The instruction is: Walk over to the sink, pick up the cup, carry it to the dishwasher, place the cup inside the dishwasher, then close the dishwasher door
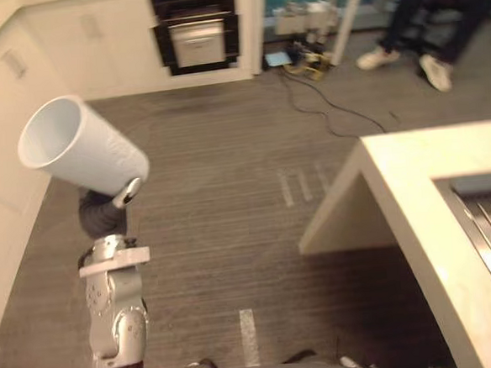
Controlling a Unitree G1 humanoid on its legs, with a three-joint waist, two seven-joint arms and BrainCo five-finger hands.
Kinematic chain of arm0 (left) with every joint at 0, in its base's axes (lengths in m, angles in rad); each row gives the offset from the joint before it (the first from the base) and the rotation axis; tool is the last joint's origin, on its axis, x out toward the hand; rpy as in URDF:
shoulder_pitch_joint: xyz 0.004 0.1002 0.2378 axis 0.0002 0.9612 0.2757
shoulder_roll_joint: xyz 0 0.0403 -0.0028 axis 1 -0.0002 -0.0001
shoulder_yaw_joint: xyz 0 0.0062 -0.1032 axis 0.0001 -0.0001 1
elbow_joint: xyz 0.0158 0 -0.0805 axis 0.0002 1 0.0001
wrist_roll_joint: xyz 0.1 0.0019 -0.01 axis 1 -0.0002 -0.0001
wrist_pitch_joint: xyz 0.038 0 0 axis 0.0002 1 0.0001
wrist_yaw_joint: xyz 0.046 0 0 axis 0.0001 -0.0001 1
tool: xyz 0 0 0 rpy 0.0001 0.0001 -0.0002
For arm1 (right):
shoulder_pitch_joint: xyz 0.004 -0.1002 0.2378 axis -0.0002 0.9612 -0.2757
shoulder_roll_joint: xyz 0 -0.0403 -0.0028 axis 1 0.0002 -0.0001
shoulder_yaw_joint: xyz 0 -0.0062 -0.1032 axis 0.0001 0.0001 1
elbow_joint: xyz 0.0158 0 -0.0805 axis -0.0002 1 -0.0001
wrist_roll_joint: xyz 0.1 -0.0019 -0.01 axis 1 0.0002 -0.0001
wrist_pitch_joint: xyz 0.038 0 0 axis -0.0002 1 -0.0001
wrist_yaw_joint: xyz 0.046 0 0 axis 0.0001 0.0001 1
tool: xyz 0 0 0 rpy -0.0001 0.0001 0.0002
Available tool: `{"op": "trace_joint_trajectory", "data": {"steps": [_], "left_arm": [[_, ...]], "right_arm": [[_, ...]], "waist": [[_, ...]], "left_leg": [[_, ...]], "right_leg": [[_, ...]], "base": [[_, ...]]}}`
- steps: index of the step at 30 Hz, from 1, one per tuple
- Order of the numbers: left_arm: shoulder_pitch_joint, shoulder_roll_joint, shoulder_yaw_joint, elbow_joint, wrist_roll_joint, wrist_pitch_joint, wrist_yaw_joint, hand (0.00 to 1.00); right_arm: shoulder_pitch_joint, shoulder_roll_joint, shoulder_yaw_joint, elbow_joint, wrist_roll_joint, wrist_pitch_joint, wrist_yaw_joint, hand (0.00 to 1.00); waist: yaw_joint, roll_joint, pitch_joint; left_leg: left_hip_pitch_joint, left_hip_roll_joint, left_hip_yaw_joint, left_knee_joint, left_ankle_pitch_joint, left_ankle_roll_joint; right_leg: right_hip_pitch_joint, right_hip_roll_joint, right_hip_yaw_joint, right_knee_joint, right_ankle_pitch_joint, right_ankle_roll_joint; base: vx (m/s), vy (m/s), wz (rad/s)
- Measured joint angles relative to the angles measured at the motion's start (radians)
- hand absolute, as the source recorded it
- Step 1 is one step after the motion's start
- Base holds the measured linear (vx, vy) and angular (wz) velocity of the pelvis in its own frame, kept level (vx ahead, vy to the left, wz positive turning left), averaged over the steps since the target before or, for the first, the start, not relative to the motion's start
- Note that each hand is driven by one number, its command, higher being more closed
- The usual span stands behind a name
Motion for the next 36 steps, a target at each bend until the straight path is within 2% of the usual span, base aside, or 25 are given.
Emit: {"op": "trace_joint_trajectory", "data": {"steps": [1, 2, 3, 4, 5, 6, 7, 8, 9, 11, 12, 13, 14, 15, 16, 19, 23, 24, 29, 32, 36], "left_arm": [[0.006, -0.003, -0.045, 0.001, 0.000, 0.008, -0.007, 1.00], [-0.006, -0.004, -0.086, 0.003, 0.002, 0.017, -0.007, 1.00], [-0.016, -0.004, -0.109, 0.007, 0.004, 0.020, -0.007, 1.00], [-0.048, -0.006, -0.158, 0.029, 0.006, 0.017, -0.009, 1.00], [-0.069, -0.008, -0.188, 0.053, 0.005, 0.014, -0.013, 1.00], [-0.130, -0.006, -0.231, 0.138, 0.005, 0.012, -0.028, 1.00], [-0.150, -0.006, -0.244, 0.171, 0.005, 0.012, -0.033, 1.00], [-0.156, 0.001, -0.262, 0.216, 0.006, 0.012, -0.035, 1.00], [-0.151, 0.022, -0.273, 0.245, 0.016, 0.014, -0.031, 1.00], [-0.136, 0.051, -0.271, 0.253, 0.024, 0.016, -0.026, 1.00], [-0.131, 0.068, -0.269, 0.252, 0.030, 0.016, -0.024, 1.00], [-0.122, 0.070, -0.270, 0.252, 0.045, 0.017, -0.023, 1.00], [-0.116, 0.066, -0.270, 0.251, 0.054, 0.018, -0.024, 1.00], [-0.116, 0.065, -0.271, 0.248, 0.058, 0.018, -0.025, 1.00], [-0.116, 0.063, -0.268, 0.245, 0.062, 0.024, -0.027, 1.00], [-0.099, 0.060, -0.269, 0.244, 0.063, 0.048, -0.037, 1.00], [-0.064, 0.072, -0.262, 0.221, 0.062, 0.046, -0.065, 1.00], [-0.036, 0.145, -0.263, 0.246, 0.060, 0.036, -0.076, 1.00], [-0.036, 0.144, -0.259, 0.246, 0.060, 0.036, -0.076, 1.00], [-0.035, 0.128, -0.221, 0.246, 0.047, 0.032, -0.078, 1.00], [-0.032, 0.097, -0.150, 0.246, -0.004, 0.009, -0.084, 1.00]], "right_arm": [[-0.001, -0.017, 0.004, -0.008, -0.001, 0.005, 0.000, 0.00], [0.002, -0.023, -0.017, -0.008, -0.002, 0.013, 0.000, 0.00], [0.011, -0.020, -0.034, -0.009, 0.001, 0.007, -0.001, 0.00], [0.029, -0.013, -0.069, -0.044, 0.006, -0.025, 0.000, 0.00], [0.031, -0.013, -0.072, -0.041, 0.006, -0.028, 0.001, 0.00], [0.034, 0.028, -0.071, -0.040, 0.017, -0.035, 0.008, 0.00], [0.040, 0.048, -0.071, -0.041, 0.021, -0.045, 0.009, 0.00], [0.045, 0.081, -0.065, -0.038, 0.035, -0.054, 0.008, 0.00], [0.050, 0.108, -0.050, -0.040, 0.037, -0.069, 0.009, 0.00], [0.049, 0.132, -0.034, -0.040, 0.036, -0.086, 0.012, 0.00], [0.049, 0.137, -0.013, -0.040, 0.035, -0.096, 0.015, 0.00], [0.043, 0.133, -0.001, -0.041, 0.023, -0.109, 0.027, 0.00], [0.040, 0.127, 0.023, -0.043, 0.013, -0.120, 0.029, 0.00], [0.037, 0.124, 0.035, -0.045, 0.007, -0.121, 0.030, 0.00], [0.019, 0.111, 0.049, -0.043, 0.004, -0.118, 0.029, 0.00], [0.014, 0.082, 0.088, -0.042, -0.001, -0.105, 0.025, 0.00], [-0.006, 0.073, 0.148, -0.041, 0.000, -0.086, 0.024, 0.00], [-0.003, 0.096, 0.220, -0.027, 0.000, -0.062, 0.025, 0.00], [-0.001, 0.096, 0.219, -0.017, 0.003, -0.062, 0.026, 0.00], [0.002, 0.098, 0.216, -0.002, 0.068, -0.055, 0.037, 0.00], [0.031, 0.100, 0.179, -0.002, 0.184, -0.027, 0.090, 0.00]], "waist": [[0.011, 0.008, 0.005], [0.018, 0.024, -0.002], [0.012, 0.028, -0.006], [-0.008, 0.030, -0.007], [-0.017, 0.033, -0.013], [-0.037, 0.036, -0.015], [-0.039, 0.024, -0.012], [-0.039, -0.010, -0.013], [-0.038, -0.057, -0.015], [-0.029, -0.106, -0.023], [-0.022, -0.144, -0.037], [-0.013, -0.126, -0.046], [-0.018, -0.123, -0.073], [-0.016, -0.121, -0.079], [-0.018, -0.105, -0.075], [-0.035, -0.090, -0.073], [-0.026, -0.107, -0.083], [-0.050, -0.167, -0.130], [-0.054, -0.167, -0.130], [-0.061, -0.164, -0.133], [-0.061, -0.158, -0.140]], "left_leg": [[-0.009, -0.025, -0.024, -0.015, 0.001, 0.016], [-0.010, -0.060, -0.068, -0.023, 0.007, 0.034], [-0.006, -0.075, -0.101, -0.029, 0.011, 0.048], [0.005, -0.091, -0.194, -0.029, 0.011, 0.072], [-0.005, -0.084, -0.241, -0.023, 0.006, 0.081], [-0.037, -0.054, -0.358, 0.002, 0.010, 0.086], [-0.041, -0.050, -0.388, 0.007, 0.017, 0.088], [-0.035, -0.055, -0.421, 0.006, 0.021, 0.086], [-0.016, -0.068, -0.438, 0.008, 0.023, 0.084], [0.016, -0.097, -0.437, 0.005, 0.021, 0.074], [0.038, -0.113, -0.433, -0.004, 0.010, 0.058], [0.061, -0.103, -0.425, -0.027, -0.001, 0.043], [0.068, -0.095, -0.425, -0.042, -0.003, 0.033], [0.070, -0.095, -0.422, -0.052, -0.003, 0.027], [0.078, -0.091, -0.417, -0.061, -0.007, 0.017], [0.101, -0.077, -0.412, -0.061, -0.010, 0.007], [0.115, -0.069, -0.386, -0.061, -0.031, 0.005], [0.113, -0.133, -0.351, -0.064, -0.018, 0.035], [0.113, -0.133, -0.350, -0.064, -0.019, 0.036], [0.114, -0.132, -0.348, -0.063, -0.023, 0.038], [0.115, -0.127, -0.348, -0.063, -0.033, 0.037]], "right_leg": [[0.006, -0.031, 0.018, 0.033, 0.005, 0.001], [0.000, -0.077, 0.143, 0.104, 0.014, -0.018], [-0.007, -0.107, 0.238, 0.157, 0.021, -0.033], [-0.058, -0.146, 0.463, 0.280, 0.040, -0.066], [-0.085, -0.119, 0.606, 0.297, -0.012, -0.006], [-0.133, 0.037, 0.908, 0.263, -0.185, 0.061], [-0.148, 0.089, 0.993, 0.249, -0.216, 0.065], [-0.177, 0.150, 1.106, 0.210, -0.239, 0.073], [-0.183, 0.165, 1.144, 0.147, -0.230, 0.073], [-0.202, 0.159, 1.153, 0.054, -0.102, 0.073], [-0.221, 0.145, 1.146, 0.048, -0.055, 0.070], [-0.223, 0.146, 1.148, 0.044, -0.063, 0.079], [-0.209, 0.156, 1.146, 0.015, -0.069, 0.088], [-0.203, 0.157, 1.144, -0.007, -0.076, 0.088], [-0.192, 0.162, 1.137, -0.032, -0.078, 0.097], [-0.149, 0.177, 1.120, -0.061, -0.073, 0.095], [-0.094, 0.195, 1.129, -0.163, -0.025, 0.097], [-0.068, 0.145, 1.146, -0.253, 0.048, 0.129], [-0.070, 0.146, 1.147, -0.253, 0.048, 0.129], [-0.069, 0.149, 1.151, -0.254, 0.043, 0.121], [-0.067, 0.156, 1.154, -0.254, 0.038, 0.113]], "base": [[0.00, 0.218, 0.88], [0.02, 0.255, 1.06], [0.09, 0.282, 1.54], [0.09, 0.185, 1.55], [0.15, 0.089, 2.35], [0.13, -0.015, 1.97], [0.13, -0.045, 2.07], [0.12, -0.045, 1.30], [0.15, -0.089, 0.97], [0.12, -0.110, 0.27], [0.06, -0.126, -0.15], [0.07, -0.116, -0.15], [0.07, -0.099, -0.15], [0.10, -0.104, -0.04], [0.08, -0.100, 0.00], [0.05, -0.066, 0.05], [-0.01, -0.002, -0.10], [-0.01, 0.011, -0.08], [0.00, 0.000, 0.00], [0.00, 0.000, -0.04], [0.00, 0.000, -0.01]]}}
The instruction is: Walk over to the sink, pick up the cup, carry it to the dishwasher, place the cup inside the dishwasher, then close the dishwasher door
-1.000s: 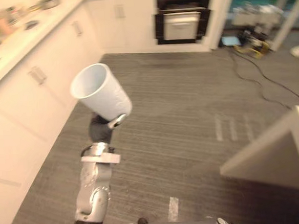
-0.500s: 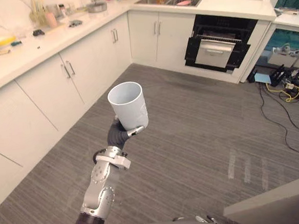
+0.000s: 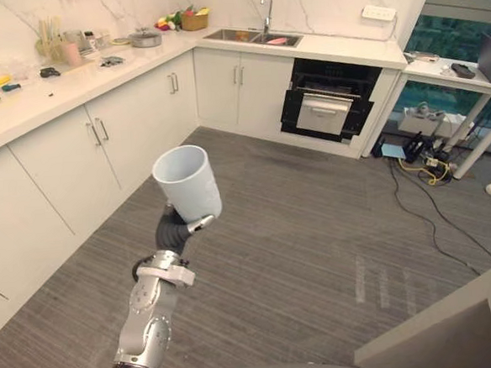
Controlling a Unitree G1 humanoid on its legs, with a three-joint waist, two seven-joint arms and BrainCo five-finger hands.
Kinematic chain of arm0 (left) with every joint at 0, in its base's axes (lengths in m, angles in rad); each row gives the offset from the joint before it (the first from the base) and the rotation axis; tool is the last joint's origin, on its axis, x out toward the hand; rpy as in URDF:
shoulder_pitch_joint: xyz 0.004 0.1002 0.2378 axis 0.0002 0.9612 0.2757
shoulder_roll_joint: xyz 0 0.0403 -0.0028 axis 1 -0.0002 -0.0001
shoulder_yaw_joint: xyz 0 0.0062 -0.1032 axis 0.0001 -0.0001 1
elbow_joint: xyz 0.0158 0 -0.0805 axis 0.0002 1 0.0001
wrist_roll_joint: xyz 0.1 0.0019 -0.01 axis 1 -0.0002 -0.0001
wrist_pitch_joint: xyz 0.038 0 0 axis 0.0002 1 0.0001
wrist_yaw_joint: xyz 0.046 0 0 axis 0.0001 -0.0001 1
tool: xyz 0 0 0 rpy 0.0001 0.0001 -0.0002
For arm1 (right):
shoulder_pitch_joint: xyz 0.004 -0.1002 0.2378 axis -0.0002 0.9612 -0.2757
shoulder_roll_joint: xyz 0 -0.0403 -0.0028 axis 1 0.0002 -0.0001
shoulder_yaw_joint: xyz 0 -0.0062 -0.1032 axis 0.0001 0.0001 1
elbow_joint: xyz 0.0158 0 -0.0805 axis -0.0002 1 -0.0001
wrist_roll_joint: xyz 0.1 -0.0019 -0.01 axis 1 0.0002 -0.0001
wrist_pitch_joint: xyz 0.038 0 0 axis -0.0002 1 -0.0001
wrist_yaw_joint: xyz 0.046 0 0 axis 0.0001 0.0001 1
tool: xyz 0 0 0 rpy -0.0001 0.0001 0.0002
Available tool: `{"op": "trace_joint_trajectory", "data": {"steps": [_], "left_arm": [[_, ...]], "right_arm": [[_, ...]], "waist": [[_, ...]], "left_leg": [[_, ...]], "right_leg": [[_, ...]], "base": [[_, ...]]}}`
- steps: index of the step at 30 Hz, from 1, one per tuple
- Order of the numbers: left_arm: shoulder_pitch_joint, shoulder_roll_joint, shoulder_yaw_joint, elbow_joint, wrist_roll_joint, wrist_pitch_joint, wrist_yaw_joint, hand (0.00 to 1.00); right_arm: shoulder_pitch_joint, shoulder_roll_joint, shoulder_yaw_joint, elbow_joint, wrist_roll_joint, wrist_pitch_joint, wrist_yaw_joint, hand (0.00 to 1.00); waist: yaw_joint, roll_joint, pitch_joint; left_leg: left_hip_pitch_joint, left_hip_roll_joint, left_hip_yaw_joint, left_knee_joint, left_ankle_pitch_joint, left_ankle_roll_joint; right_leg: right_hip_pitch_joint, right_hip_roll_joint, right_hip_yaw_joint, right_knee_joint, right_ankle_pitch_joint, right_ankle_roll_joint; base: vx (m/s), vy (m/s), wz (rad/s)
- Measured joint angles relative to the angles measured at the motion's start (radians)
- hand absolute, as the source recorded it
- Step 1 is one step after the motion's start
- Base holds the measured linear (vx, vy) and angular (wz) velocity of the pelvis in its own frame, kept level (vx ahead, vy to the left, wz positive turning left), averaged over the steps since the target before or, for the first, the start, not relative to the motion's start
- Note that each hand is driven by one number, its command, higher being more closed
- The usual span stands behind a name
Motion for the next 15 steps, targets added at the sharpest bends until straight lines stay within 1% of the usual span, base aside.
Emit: {"op": "trace_joint_trajectory", "data": {"steps": [3, 5, 7, 8, 9, 10, 11, 12, 13, 14, 15], "left_arm": [[0.024, -0.001, 0.043, 0.000, -0.032, -0.013, -0.007, 1.00], [0.040, 0.000, 0.066, -0.001, -0.059, -0.021, -0.012, 1.00], [0.053, 0.001, 0.079, -0.006, -0.065, -0.028, -0.012, 1.00], [0.061, -0.008, 0.085, -0.015, -0.065, -0.028, -0.014, 1.00], [0.066, -0.019, 0.094, -0.023, -0.065, -0.028, -0.015, 1.00], [0.076, -0.041, 0.103, -0.040, -0.066, -0.029, -0.019, 1.00], [0.086, -0.051, 0.107, -0.055, -0.066, -0.029, -0.021, 1.00], [0.117, -0.073, 0.110, -0.099, -0.069, -0.032, -0.035, 1.00], [0.143, -0.077, 0.111, -0.142, -0.076, -0.041, -0.049, 1.00], [0.153, -0.079, 0.111, -0.162, -0.077, -0.046, -0.058, 1.00], [0.166, -0.094, 0.112, -0.188, -0.085, -0.059, -0.079, 1.00]], "right_arm": [[0.025, -0.001, -0.012, 0.000, 0.084, 0.014, 0.033, 0.00], [0.032, 0.001, -0.047, 0.000, 0.146, 0.035, 0.066, 0.00], [0.033, -0.001, -0.052, 0.000, 0.169, 0.048, 0.073, 0.00], [0.036, 0.002, -0.061, 0.000, 0.172, 0.049, 0.074, 0.00], [0.032, 0.008, -0.079, 0.000, 0.174, 0.049, 0.078, 0.00], [0.033, 0.008, -0.089, -0.003, 0.180, 0.047, 0.089, 0.00], [0.034, 0.005, -0.091, -0.009, 0.186, 0.047, 0.092, 0.00], [0.033, 0.000, -0.087, -0.022, 0.189, 0.047, 0.096, 0.00], [0.034, 0.000, -0.081, -0.043, 0.201, 0.048, 0.097, 0.00], [0.033, -0.004, -0.079, -0.046, 0.209, 0.048, 0.101, 0.00], [0.031, -0.010, -0.084, -0.050, 0.211, 0.047, 0.108, 0.00]], "waist": [[0.000, 0.006, -0.011], [0.000, 0.009, -0.014], [0.003, 0.011, -0.012], [0.003, 0.009, -0.011], [0.007, 0.012, -0.004], [0.014, 0.028, 0.013], [0.015, 0.041, 0.022], [0.025, 0.057, 0.033], [0.029, 0.059, 0.039], [0.030, 0.063, 0.042], [0.038, 0.079, 0.053]], "left_leg": [[0.003, 0.009, -0.007, 0.001, -0.008, -0.006], [0.008, 0.018, -0.012, 0.006, -0.011, -0.010], [0.014, 0.023, -0.013, 0.009, -0.015, -0.013], [-0.004, 0.029, -0.012, 0.051, -0.042, -0.014], [-0.034, 0.042, -0.011, 0.132, -0.088, -0.017], [-0.071, 0.074, -0.009, 0.256, -0.160, -0.023], [-0.085, 0.097, -0.010, 0.319, -0.195, -0.029], [-0.118, 0.132, -0.006, 0.458, -0.233, -0.031], [-0.211, 0.170, -0.011, 0.671, -0.231, -0.032], [-0.260, 0.191, -0.016, 0.773, -0.213, -0.037], [-0.325, 0.220, -0.035, 0.919, -0.160, -0.038]], "right_leg": [[0.003, 0.010, -0.001, 0.000, -0.003, -0.004], [0.012, 0.017, -0.006, 0.006, -0.007, -0.010], [0.018, 0.023, -0.006, 0.007, -0.012, -0.017], [0.019, 0.024, 0.000, 0.012, -0.018, -0.015], [0.016, 0.026, 0.001, 0.034, -0.035, -0.011], [0.014, 0.037, 0.003, 0.086, -0.075, -0.009], [0.010, 0.047, 0.005, 0.120, -0.102, -0.014], [-0.010, 0.060, 0.028, 0.198, -0.157, -0.017], [-0.039, 0.064, 0.034, 0.276, -0.210, -0.017], [-0.050, 0.068, 0.037, 0.308, -0.229, -0.020], [-0.056, 0.078, 0.051, 0.344, -0.253, -0.027]], "base": [[0.02, -0.015, 0.00], [0.06, -0.050, 0.07], [0.04, -0.052, 0.04], [0.00, -0.037, -0.03], [-0.01, -0.062, -0.03], [-0.01, -0.052, -0.05], [0.00, -0.060, -0.14], [-0.03, -0.003, -0.19], [-0.03, -0.030, -0.20], [-0.01, -0.039, -0.14], [0.06, -0.033, -0.13]]}}
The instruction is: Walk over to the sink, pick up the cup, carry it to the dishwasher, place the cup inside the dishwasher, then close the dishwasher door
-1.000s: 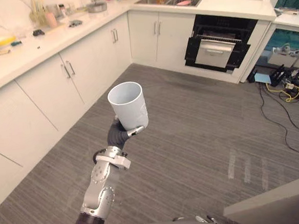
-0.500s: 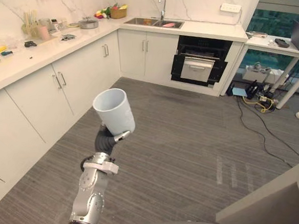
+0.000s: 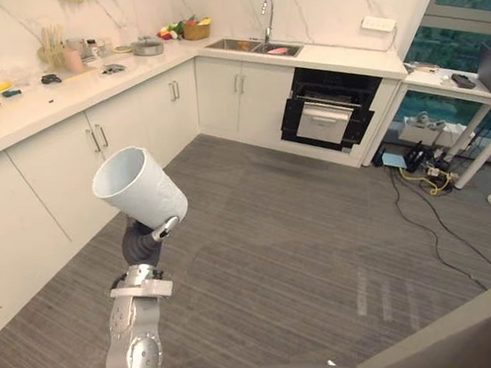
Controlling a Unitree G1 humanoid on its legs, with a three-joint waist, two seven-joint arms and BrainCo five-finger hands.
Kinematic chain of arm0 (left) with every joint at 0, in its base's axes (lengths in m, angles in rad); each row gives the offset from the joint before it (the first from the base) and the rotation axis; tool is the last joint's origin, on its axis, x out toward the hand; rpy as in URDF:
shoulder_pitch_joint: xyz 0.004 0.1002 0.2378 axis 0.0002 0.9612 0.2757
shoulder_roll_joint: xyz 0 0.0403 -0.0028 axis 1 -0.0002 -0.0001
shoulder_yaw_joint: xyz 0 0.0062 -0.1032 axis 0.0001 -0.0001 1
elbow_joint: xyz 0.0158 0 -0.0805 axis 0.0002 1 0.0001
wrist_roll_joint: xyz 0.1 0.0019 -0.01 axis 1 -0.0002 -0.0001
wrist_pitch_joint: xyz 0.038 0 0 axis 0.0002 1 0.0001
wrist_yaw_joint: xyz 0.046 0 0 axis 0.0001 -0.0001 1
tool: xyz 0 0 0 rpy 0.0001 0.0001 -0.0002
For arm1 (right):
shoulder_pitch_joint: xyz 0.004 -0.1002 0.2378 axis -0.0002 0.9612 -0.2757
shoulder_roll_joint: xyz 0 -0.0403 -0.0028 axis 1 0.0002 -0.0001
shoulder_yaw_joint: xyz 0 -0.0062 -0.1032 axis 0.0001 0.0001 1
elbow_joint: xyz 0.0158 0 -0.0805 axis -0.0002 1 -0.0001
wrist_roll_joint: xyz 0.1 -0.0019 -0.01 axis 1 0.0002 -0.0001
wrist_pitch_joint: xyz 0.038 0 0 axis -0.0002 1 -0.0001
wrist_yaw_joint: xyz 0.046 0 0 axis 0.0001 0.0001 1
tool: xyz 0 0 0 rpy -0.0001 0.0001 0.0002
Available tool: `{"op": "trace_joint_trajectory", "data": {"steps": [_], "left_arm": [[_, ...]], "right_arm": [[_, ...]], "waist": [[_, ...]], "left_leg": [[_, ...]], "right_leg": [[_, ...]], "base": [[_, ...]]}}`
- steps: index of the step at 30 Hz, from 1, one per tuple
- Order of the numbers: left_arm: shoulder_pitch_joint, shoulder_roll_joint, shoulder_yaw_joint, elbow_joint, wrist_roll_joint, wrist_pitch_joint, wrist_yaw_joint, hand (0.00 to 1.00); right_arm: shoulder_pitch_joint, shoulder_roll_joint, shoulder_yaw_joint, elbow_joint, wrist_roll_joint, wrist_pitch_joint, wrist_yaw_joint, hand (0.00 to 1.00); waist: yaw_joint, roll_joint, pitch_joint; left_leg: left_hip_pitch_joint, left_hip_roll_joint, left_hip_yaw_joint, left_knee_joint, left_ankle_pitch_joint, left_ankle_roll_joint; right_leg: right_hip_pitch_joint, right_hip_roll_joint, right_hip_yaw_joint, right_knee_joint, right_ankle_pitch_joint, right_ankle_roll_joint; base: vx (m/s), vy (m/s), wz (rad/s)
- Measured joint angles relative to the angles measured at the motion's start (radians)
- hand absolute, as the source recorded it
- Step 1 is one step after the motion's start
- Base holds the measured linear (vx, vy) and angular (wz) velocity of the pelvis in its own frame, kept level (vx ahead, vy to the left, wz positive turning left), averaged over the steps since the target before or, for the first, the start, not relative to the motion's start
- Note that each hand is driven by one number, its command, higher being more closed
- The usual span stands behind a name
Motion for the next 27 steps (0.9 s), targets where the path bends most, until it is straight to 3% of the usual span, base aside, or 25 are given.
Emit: {"op": "trace_joint_trajectory", "data": {"steps": [1, 2, 3, 4, 5, 6, 7, 8, 9, 10, 11, 12, 13, 15, 16, 17, 18, 19, 20, 21, 22, 23, 24, 25, 27], "left_arm": [[0.006, -0.010, 0.005, -0.003, -0.009, -0.010, -0.011, 1.00], [0.006, -0.011, 0.005, -0.002, -0.013, -0.011, -0.017, 1.00], [0.003, -0.009, 0.005, -0.001, -0.020, -0.011, -0.037, 1.00], [0.003, -0.010, 0.005, 0.004, -0.020, -0.011, -0.054, 1.00], [0.004, -0.011, 0.005, 0.009, -0.020, -0.011, -0.061, 1.00], [0.007, -0.016, 0.006, 0.019, -0.020, -0.011, -0.065, 1.00], [0.011, -0.021, 0.008, 0.019, -0.020, -0.011, -0.065, 1.00], [0.024, -0.047, 0.015, 0.033, -0.019, -0.012, -0.063, 1.00], [0.029, -0.054, 0.029, 0.052, -0.018, -0.010, -0.059, 1.00], [0.038, -0.046, 0.044, 0.054, -0.017, -0.011, -0.059, 1.00], [0.040, -0.033, 0.054, 0.057, -0.017, -0.012, -0.059, 1.00], [0.040, -0.015, 0.053, 0.060, -0.018, -0.010, -0.062, 1.00], [0.039, 0.002, 0.041, 0.066, -0.017, 0.004, -0.068, 1.00], [0.033, 0.017, 0.033, 0.066, -0.011, 0.027, -0.089, 1.00], [0.009, 0.019, 0.038, 0.071, -0.009, 0.039, -0.099, 1.00], [-0.005, 0.021, 0.042, 0.074, -0.009, 0.044, -0.105, 1.00], [-0.024, 0.039, 0.042, 0.084, -0.009, 0.054, -0.108, 1.00], [-0.017, 0.041, 0.036, 0.077, -0.007, 0.066, -0.107, 1.00], [-0.010, 0.042, 0.027, 0.072, -0.005, 0.070, -0.107, 1.00], [-0.008, 0.046, 0.002, 0.062, 0.011, 0.073, -0.105, 1.00], [-0.016, 0.055, -0.012, 0.053, 0.025, 0.073, -0.106, 1.00], [-0.021, 0.056, -0.018, 0.052, 0.028, 0.073, -0.106, 1.00], [-0.029, 0.055, -0.019, 0.051, 0.030, 0.073, -0.105, 1.00], [-0.033, 0.048, -0.028, 0.051, 0.030, 0.074, -0.105, 1.00], [-0.053, 0.045, -0.042, 0.051, 0.029, 0.079, -0.105, 1.00]], "right_arm": [[-0.006, -0.001, -0.012, 0.001, 0.006, -0.001, 0.002, 0.00], [-0.010, 0.004, -0.015, 0.001, 0.008, -0.001, 0.004, 0.00], [-0.019, -0.001, -0.030, -0.009, 0.017, -0.004, 0.007, 0.00], [-0.034, -0.009, -0.046, -0.017, 0.020, -0.008, 0.010, 0.00], [-0.043, -0.015, -0.055, -0.016, 0.026, -0.008, 0.013, 0.00], [-0.053, -0.022, -0.075, -0.015, 0.038, -0.012, 0.025, 0.00], [-0.054, -0.029, -0.075, -0.014, 0.039, -0.018, 0.029, 0.00], [-0.062, -0.049, -0.074, -0.004, 0.039, -0.029, 0.030, 0.00], [-0.075, -0.039, -0.073, 0.007, 0.044, -0.033, 0.035, 0.00], [-0.071, -0.022, -0.072, 0.017, 0.045, -0.042, 0.041, 0.00], [-0.068, -0.008, -0.072, 0.022, 0.047, -0.049, 0.043, 0.00], [-0.067, -0.003, -0.070, 0.023, 0.048, -0.051, 0.041, 0.00], [-0.057, 0.002, -0.071, 0.023, 0.055, -0.061, 0.036, 0.00], [-0.033, 0.007, -0.075, 0.025, 0.077, -0.077, 0.027, 0.00], [-0.025, 0.009, -0.081, 0.038, 0.081, -0.086, 0.027, 0.00], [-0.025, 0.010, -0.082, 0.049, 0.081, -0.088, 0.028, 0.00], [-0.014, 0.017, -0.090, 0.055, 0.081, -0.087, 0.027, 0.00], [-0.007, 0.026, -0.119, 0.055, 0.081, -0.091, 0.027, 0.00], [-0.007, 0.025, -0.120, 0.054, 0.080, -0.095, 0.028, 0.00], [-0.009, 0.026, -0.123, 0.049, 0.078, -0.099, 0.029, 0.00], [-0.016, 0.041, -0.123, 0.046, 0.075, -0.099, 0.030, 0.00], [-0.019, 0.049, -0.123, 0.045, 0.076, -0.099, 0.029, 0.00], [-0.027, 0.061, -0.121, 0.040, 0.077, -0.099, 0.028, 0.00], [-0.024, 0.072, -0.116, 0.023, 0.079, -0.104, 0.027, 0.00], [-0.011, 0.080, -0.108, -0.012, 0.082, -0.115, 0.025, 0.00]], "waist": [[0.002, -0.002, 0.013], [0.006, 0.001, 0.021], [0.010, 0.004, 0.037], [0.001, 0.020, 0.061], [-0.003, 0.024, 0.068], [-0.002, 0.030, 0.070], [-0.002, 0.038, 0.072], [0.015, 0.064, 0.075], [0.033, 0.087, 0.084], [0.045, 0.073, 0.088], [0.053, 0.037, 0.087], [0.051, 0.013, 0.085], [0.039, -0.008, 0.068], [0.038, -0.009, 0.029], [0.040, -0.016, 0.008], [0.040, -0.006, 0.015], [0.039, -0.026, 0.017], [0.041, -0.036, 0.016], [0.038, -0.017, 0.017], [0.028, -0.007, 0.012], [0.017, 0.009, 0.019], [0.011, 0.004, 0.019], [0.003, 0.017, 0.022], [-0.004, 0.015, 0.032], [-0.014, 0.028, 0.047]], "left_leg": [[-0.044, 0.007, -0.017, 0.082, 0.063, 0.006], [-0.055, 0.005, -0.024, 0.103, 0.053, 0.010], [-0.064, 0.000, -0.028, 0.071, -0.042, 0.011], [-0.084, -0.029, -0.045, -0.032, -0.086, 0.006], [-0.093, -0.054, -0.063, -0.110, -0.086, 0.005], [-0.086, -0.107, -0.113, -0.300, -0.050, -0.004], [-0.075, -0.126, -0.150, -0.397, -0.026, -0.011], [-0.031, -0.134, -0.167, -0.480, 0.045, -0.026], [-0.018, -0.131, -0.180, -0.442, 0.018, -0.037], [-0.020, -0.151, -0.186, -0.407, -0.003, -0.022], [-0.020, -0.181, -0.183, -0.367, -0.027, 0.022], [-0.021, -0.195, -0.168, -0.343, -0.047, 0.049], [-0.017, -0.205, -0.156, -0.319, -0.072, 0.051], [-0.023, -0.215, -0.126, -0.325, -0.098, 0.075], [-0.020, -0.213, -0.102, -0.335, -0.103, 0.113], [-0.007, -0.213, -0.084, -0.336, -0.111, 0.128], [0.043, -0.240, -0.073, -0.351, -0.138, 0.142], [0.108, -0.263, -0.058, -0.400, -0.146, 0.147], [0.140, -0.266, -0.052, -0.431, -0.146, 0.148], [0.197, -0.263, -0.053, -0.489, -0.139, 0.161], [0.237, -0.259, -0.055, -0.527, -0.127, 0.162], [0.258, -0.256, -0.054, -0.545, -0.124, 0.166], [0.310, -0.244, -0.055, -0.584, -0.122, 0.163], [0.354, -0.221, -0.062, -0.616, -0.122, 0.163], [0.412, -0.180, -0.092, -0.625, -0.122, 0.160]], "right_leg": [[0.006, -0.008, 0.012, 0.003, -0.008, -0.007], [0.011, -0.015, 0.022, 0.002, -0.011, -0.007], [0.027, -0.023, 0.032, -0.003, -0.011, -0.008], [0.035, -0.043, 0.034, -0.008, -0.013, -0.003], [0.038, -0.056, 0.041, -0.016, -0.016, 0.002], [0.043, -0.076, 0.070, -0.045, -0.024, 0.016], [0.054, -0.079, 0.088, -0.071, -0.024, 0.020], [0.097, -0.053, 0.131, -0.119, -0.025, 0.035], [0.088, -0.008, 0.149, 0.001, -0.053, 0.026], [0.099, 0.013, 0.173, 0.042, -0.063, 0.013], [0.118, 0.010, 0.167, 0.045, -0.120, -0.031], [0.126, -0.009, 0.173, 0.039, -0.148, -0.019], [0.127, -0.026, 0.179, 0.039, -0.157, -0.013], [0.097, -0.035, 0.198, 0.058, -0.159, -0.010], [0.049, -0.040, 0.198, 0.181, -0.182, 0.016], [0.006, -0.042, 0.195, 0.321, -0.187, 0.048], [-0.049, -0.058, 0.180, 0.545, -0.110, 0.135], [-0.085, -0.092, 0.152, 0.647, -0.023, 0.109], [-0.114, -0.093, 0.152, 0.701, 0.046, 0.095], [-0.169, -0.079, 0.146, 0.784, 0.072, 0.093], [-0.233, -0.071, 0.104, 0.822, -0.017, 0.057], [-0.263, -0.071, 0.070, 0.822, -0.049, 0.046], [-0.317, -0.073, -0.019, 0.800, -0.101, 0.013], [-0.370, -0.080, -0.107, 0.751, -0.133, -0.025], [-0.430, -0.096, -0.165, 0.626, -0.125, -0.032]], "base": [[0.09, 0.007, -0.16], [0.10, 0.052, -0.16], [0.11, 0.082, -0.05], [0.11, 0.104, 0.03], [0.09, 0.168, 0.08], [0.07, 0.168, -0.05], [0.22, 0.259, -0.46], [0.27, 0.189, -0.85], [0.37, 0.156, -1.04], [0.31, 0.026, -0.88], [0.28, 0.007, -0.60], [0.26, 0.036, -0.39], [0.30, 0.113, -0.35], [0.28, 0.103, -0.36], [0.20, 0.032, -0.32], [0.32, 0.048, -0.37], [0.32, 0.080, -0.44], [0.33, 0.089, -0.47], [0.33, 0.111, -0.42], [0.33, 0.063, -0.15], [0.36, 0.030, -0.01], [0.38, -0.037, 0.13], [0.41, -0.071, 0.22], [0.43, -0.083, 0.29], [0.54, -0.157, 0.58]]}}
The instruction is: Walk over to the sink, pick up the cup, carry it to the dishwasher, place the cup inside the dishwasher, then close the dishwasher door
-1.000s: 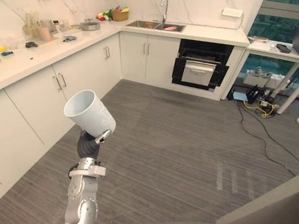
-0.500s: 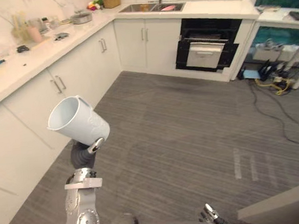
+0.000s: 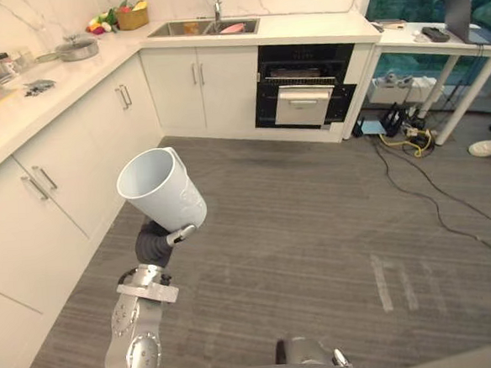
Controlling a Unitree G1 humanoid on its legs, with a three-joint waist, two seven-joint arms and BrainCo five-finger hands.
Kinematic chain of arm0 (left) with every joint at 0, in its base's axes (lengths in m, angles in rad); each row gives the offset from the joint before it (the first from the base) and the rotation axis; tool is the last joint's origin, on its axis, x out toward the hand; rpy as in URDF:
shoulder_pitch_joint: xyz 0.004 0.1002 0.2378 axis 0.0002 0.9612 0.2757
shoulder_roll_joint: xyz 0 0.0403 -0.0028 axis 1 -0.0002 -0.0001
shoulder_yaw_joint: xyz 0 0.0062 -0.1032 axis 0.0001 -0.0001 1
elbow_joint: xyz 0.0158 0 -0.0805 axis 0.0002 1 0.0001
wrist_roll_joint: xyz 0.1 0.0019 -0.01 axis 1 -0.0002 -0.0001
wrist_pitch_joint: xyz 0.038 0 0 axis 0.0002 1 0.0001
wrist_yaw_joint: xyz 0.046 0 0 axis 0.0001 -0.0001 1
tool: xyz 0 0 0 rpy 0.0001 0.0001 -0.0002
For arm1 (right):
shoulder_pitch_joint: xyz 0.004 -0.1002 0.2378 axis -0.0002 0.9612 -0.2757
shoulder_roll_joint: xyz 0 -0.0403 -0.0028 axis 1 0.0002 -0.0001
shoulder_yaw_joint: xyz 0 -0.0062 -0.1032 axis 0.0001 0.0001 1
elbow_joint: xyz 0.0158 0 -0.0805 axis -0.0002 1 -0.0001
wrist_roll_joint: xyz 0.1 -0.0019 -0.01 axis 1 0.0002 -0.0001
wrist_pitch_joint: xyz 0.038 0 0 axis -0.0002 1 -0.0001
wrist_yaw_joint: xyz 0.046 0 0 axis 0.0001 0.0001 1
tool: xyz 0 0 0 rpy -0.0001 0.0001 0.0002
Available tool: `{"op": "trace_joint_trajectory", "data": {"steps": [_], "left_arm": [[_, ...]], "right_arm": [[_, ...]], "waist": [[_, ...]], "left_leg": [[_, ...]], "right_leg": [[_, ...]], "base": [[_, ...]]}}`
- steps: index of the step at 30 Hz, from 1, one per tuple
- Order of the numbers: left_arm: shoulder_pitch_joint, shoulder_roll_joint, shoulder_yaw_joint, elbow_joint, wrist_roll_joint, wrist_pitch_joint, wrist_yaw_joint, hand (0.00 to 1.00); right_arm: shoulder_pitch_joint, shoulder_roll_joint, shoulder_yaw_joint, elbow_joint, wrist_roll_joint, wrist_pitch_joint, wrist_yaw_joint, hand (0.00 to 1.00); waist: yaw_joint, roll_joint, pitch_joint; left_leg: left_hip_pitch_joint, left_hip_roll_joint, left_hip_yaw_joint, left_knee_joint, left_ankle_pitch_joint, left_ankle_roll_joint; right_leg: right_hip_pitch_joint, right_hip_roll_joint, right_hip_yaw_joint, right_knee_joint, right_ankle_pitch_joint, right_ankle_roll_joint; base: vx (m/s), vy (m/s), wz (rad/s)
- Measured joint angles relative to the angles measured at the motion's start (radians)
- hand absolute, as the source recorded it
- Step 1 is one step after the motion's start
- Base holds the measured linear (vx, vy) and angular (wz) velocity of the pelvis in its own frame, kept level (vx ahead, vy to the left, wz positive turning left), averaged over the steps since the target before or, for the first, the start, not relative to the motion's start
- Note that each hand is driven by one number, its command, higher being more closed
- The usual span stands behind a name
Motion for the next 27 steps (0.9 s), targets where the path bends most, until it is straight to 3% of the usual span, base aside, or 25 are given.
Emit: {"op": "trace_joint_trajectory", "data": {"steps": [2, 3, 4, 5, 6, 7, 9, 10, 11, 12, 13, 14, 15, 16, 17, 18, 19, 20, 21, 22, 23, 24, 25, 27], "left_arm": [[-0.018, -0.013, -0.018, -0.002, -0.003, 0.001, -0.001, 1.00], [-0.029, -0.016, -0.031, -0.010, -0.010, 0.001, -0.001, 1.00], [-0.030, -0.011, -0.037, -0.027, -0.010, -0.001, -0.004, 1.00], [-0.031, -0.028, -0.044, -0.017, -0.010, -0.001, -0.004, 1.00], [-0.034, -0.041, -0.060, -0.017, -0.011, 0.000, -0.002, 1.00], [-0.044, -0.041, -0.071, -0.018, -0.010, -0.001, -0.003, 1.00], [-0.062, -0.062, -0.083, -0.025, -0.009, -0.017, -0.001, 1.00], [-0.062, -0.066, -0.083, -0.031, -0.009, -0.022, 0.001, 1.00], [-0.061, -0.072, -0.086, -0.034, -0.009, -0.030, 0.005, 1.00], [-0.060, -0.079, -0.087, -0.035, -0.010, -0.033, 0.014, 1.00], [-0.045, -0.081, -0.076, -0.032, -0.010, -0.035, 0.022, 1.00], [-0.036, -0.092, -0.070, -0.030, -0.009, -0.036, 0.024, 1.00], [-0.037, -0.110, -0.072, -0.030, -0.007, -0.036, 0.022, 1.00], [-0.036, -0.124, -0.071, -0.025, -0.008, -0.038, 0.021, 1.00], [-0.036, -0.118, -0.067, -0.016, -0.009, -0.039, 0.021, 1.00], [-0.036, -0.096, -0.060, 0.003, -0.010, -0.040, 0.021, 1.00], [-0.033, -0.085, -0.047, 0.011, -0.010, -0.040, 0.020, 1.00], [-0.032, -0.085, -0.039, 0.009, -0.010, -0.040, 0.019, 1.00], [-0.030, -0.084, -0.030, 0.007, -0.011, -0.040, 0.019, 1.00], [-0.018, -0.083, -0.035, 0.001, -0.010, -0.043, 0.019, 1.00], [-0.005, -0.084, -0.037, -0.003, -0.010, -0.045, 0.019, 1.00], [0.026, -0.073, -0.037, 0.007, -0.010, -0.049, 0.020, 1.00], [0.050, -0.062, -0.041, 0.014, -0.009, -0.050, 0.022, 1.00], [0.070, -0.056, -0.041, 0.010, -0.007, -0.068, 0.018, 1.00]], "right_arm": [[0.021, 0.005, 0.009, -0.022, 0.002, -0.015, 0.000, 0.00], [0.040, 0.007, 0.037, -0.023, 0.010, -0.021, 0.001, 0.00], [0.068, 0.008, 0.068, -0.019, 0.011, -0.019, 0.001, 0.00], [0.064, -0.006, 0.079, -0.017, 0.011, -0.014, 0.000, 0.00], [0.046, -0.029, 0.084, -0.032, 0.011, -0.010, 0.001, 0.00], [0.040, -0.034, 0.082, -0.050, 0.011, -0.001, 0.001, 0.00], [0.029, -0.046, 0.085, -0.109, 0.011, 0.046, 0.000, 0.00], [0.027, -0.047, 0.082, -0.112, 0.010, 0.058, -0.005, 0.00], [0.030, -0.055, 0.073, -0.112, 0.007, 0.080, -0.005, 0.00], [0.042, -0.055, 0.065, -0.125, -0.008, 0.092, -0.004, 0.00], [0.053, -0.053, 0.065, -0.142, -0.022, 0.094, 0.001, 0.00], [0.061, -0.050, 0.063, -0.144, -0.032, 0.089, 0.007, 0.00], [0.059, -0.054, 0.042, -0.140, -0.039, 0.079, 0.010, 0.00], [0.048, -0.063, 0.004, -0.133, -0.039, 0.065, 0.018, 0.00], [0.043, -0.067, -0.005, -0.133, -0.036, 0.060, 0.022, 0.00], [0.038, -0.073, 0.000, -0.136, -0.034, 0.047, 0.038, 0.00], [0.030, -0.073, 0.009, -0.141, -0.029, 0.043, 0.047, 0.00], [0.021, -0.074, 0.014, -0.150, -0.029, 0.041, 0.048, 0.00], [0.014, -0.076, 0.018, -0.185, -0.025, 0.034, 0.049, 0.00], [0.011, -0.076, 0.029, -0.207, -0.002, 0.024, 0.050, 0.00], [0.011, -0.076, 0.037, -0.214, 0.003, 0.021, 0.052, 0.00], [-0.007, -0.060, 0.037, -0.183, 0.007, 0.011, 0.053, 0.00], [-0.005, -0.039, 0.047, -0.161, 0.008, 0.009, 0.062, 0.00], [-0.006, -0.028, 0.074, -0.150, 0.010, 0.006, 0.063, 0.00]], "waist": [[-0.006, 0.001, 0.004], [-0.019, -0.012, 0.000], [-0.028, -0.035, -0.010], [-0.025, -0.004, -0.007], [-0.012, 0.027, -0.004], [-0.011, 0.036, -0.007], [-0.018, 0.035, -0.006], [-0.018, 0.040, -0.004], [-0.013, 0.051, 0.014], [-0.009, 0.071, 0.023], [0.003, 0.050, 0.018], [0.005, 0.057, 0.021], [0.014, 0.058, 0.027], [0.034, 0.056, 0.041], [0.044, 0.052, 0.044], [0.061, 0.034, 0.046], [0.074, 0.012, 0.046], [0.081, 0.006, 0.047], [0.086, -0.001, 0.047], [0.085, -0.011, 0.043], [0.086, -0.016, 0.040], [0.085, -0.058, 0.034], [0.075, -0.087, 0.021], [0.089, -0.099, 0.016]], "left_leg": [[0.024, 0.046, -0.049, 0.033, -0.013, -0.023], [0.021, 0.064, -0.097, 0.085, -0.041, -0.071], [0.024, 0.078, -0.146, 0.133, -0.080, -0.118], [0.024, 0.107, -0.163, 0.155, -0.090, -0.129], [0.007, 0.130, -0.190, 0.174, -0.081, -0.124], [0.004, 0.131, -0.198, 0.174, -0.060, -0.122], [0.021, 0.149, -0.214, 0.232, 0.018, -0.113], [0.014, 0.157, -0.215, 0.285, 0.041, -0.107], [-0.040, 0.188, -0.220, 0.461, 0.128, -0.135], [-0.121, 0.205, -0.234, 0.622, 0.284, -0.157], [-0.208, 0.209, -0.241, 0.753, 0.622, -0.176], [-0.305, 0.193, -0.262, 0.874, 0.737, -0.223], [-0.441, 0.163, -0.265, 1.044, 0.620, -0.227], [-0.579, 0.125, -0.220, 1.173, 0.448, -0.174], [-0.629, 0.121, -0.189, 1.179, 0.387, -0.149], [-0.688, 0.128, -0.120, 1.106, 0.270, -0.113], [-0.702, 0.144, -0.060, 0.959, 0.197, -0.113], [-0.699, 0.152, -0.037, 0.868, 0.174, -0.112], [-0.688, 0.151, -0.014, 0.660, 0.149, -0.114], [-0.650, 0.124, -0.029, 0.414, 0.171, -0.116], [-0.624, 0.104, -0.057, 0.285, 0.205, -0.121], [-0.566, 0.047, -0.052, 0.227, 0.296, -0.121], [-0.560, 0.026, -0.049, 0.247, 0.272, -0.100], [-0.588, 0.031, -0.054, 0.350, 0.205, -0.093]], "right_leg": [[-0.026, 0.018, 0.077, -0.238, 0.092, 0.004], [-0.002, 0.039, 0.211, -0.440, 0.192, 0.001], [0.025, 0.045, 0.285, -0.520, 0.383, 0.067], [0.024, 0.056, 0.269, -0.489, 0.374, 0.118], [0.001, 0.079, 0.260, -0.416, 0.322, 0.103], [-0.015, 0.074, 0.252, -0.369, 0.286, 0.105], [-0.008, 0.079, 0.219, -0.239, 0.157, 0.087], [0.007, 0.088, 0.213, -0.227, 0.128, 0.082], [0.059, 0.119, 0.189, -0.226, 0.085, 0.061], [0.098, 0.138, 0.178, -0.233, 0.054, 0.044], [0.164, 0.158, 0.194, -0.265, 0.025, 0.033], [0.214, 0.160, 0.185, -0.305, 0.014, 0.016], [0.244, 0.157, 0.178, -0.325, 0.006, -0.002], [0.297, 0.151, 0.170, -0.364, -0.001, -0.005], [0.330, 0.150, 0.171, -0.389, -0.001, -0.004], [0.399, 0.145, 0.180, -0.442, 0.006, 0.009], [0.460, 0.137, 0.193, -0.490, 0.003, 0.015], [0.487, 0.131, 0.193, -0.510, -0.001, 0.021], [0.534, 0.121, 0.200, -0.535, -0.012, 0.037], [0.569, 0.104, 0.214, -0.554, -0.037, 0.052], [0.582, 0.092, 0.226, -0.558, -0.054, 0.066], [0.622, 0.055, 0.265, -0.577, -0.080, 0.072], [0.642, 0.032, 0.292, -0.605, -0.052, 0.047], [0.659, 0.027, 0.345, -0.634, -0.021, 0.050]], "base": [[0.63, -0.298, 0.88], [0.60, -0.397, 1.19], [0.60, -0.416, 1.12], [0.59, -0.390, 0.61], [0.34, -0.215, 0.23], [0.54, -0.341, 0.30], [0.55, -0.342, 0.28], [0.44, -0.251, 0.01], [0.40, -0.196, -0.04], [0.47, -0.202, -0.15], [0.41, -0.124, -0.10], [0.40, -0.049, -0.01], [0.39, 0.001, 0.07], [0.38, 0.015, 0.00], [0.45, -0.009, -0.18], [0.53, -0.002, -0.34], [0.54, 0.005, -0.40], [0.57, 0.044, -0.43], [0.58, 0.103, -0.34], [0.58, 0.137, -0.34], [0.57, 0.204, -0.34], [0.53, 0.189, -0.15], [0.52, 0.203, -0.10], [0.50, 0.223, -0.20]]}}
